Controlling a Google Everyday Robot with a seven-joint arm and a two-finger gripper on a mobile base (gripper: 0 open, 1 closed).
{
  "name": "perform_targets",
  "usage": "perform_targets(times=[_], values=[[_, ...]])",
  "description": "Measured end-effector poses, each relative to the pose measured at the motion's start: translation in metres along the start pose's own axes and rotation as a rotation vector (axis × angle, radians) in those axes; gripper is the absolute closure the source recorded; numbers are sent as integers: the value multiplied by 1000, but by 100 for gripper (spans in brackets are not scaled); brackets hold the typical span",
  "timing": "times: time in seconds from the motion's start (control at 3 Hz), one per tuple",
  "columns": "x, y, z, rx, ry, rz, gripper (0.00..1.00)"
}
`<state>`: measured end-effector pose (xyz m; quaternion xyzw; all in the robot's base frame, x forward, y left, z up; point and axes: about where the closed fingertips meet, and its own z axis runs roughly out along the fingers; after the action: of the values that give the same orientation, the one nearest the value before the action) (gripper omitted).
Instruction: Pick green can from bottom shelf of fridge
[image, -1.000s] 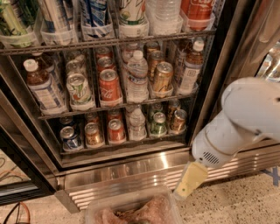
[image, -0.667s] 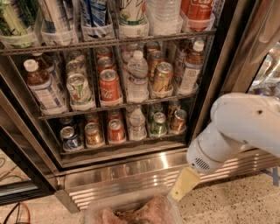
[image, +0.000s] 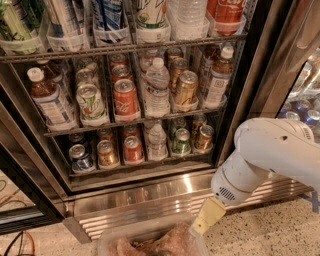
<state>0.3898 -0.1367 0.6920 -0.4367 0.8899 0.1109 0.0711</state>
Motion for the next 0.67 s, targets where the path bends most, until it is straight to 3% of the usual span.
perform_targets(times=[0.33, 0.67], values=[[-1, 3, 7, -47, -35, 16, 0], [3, 8, 48, -107, -88, 125, 0]])
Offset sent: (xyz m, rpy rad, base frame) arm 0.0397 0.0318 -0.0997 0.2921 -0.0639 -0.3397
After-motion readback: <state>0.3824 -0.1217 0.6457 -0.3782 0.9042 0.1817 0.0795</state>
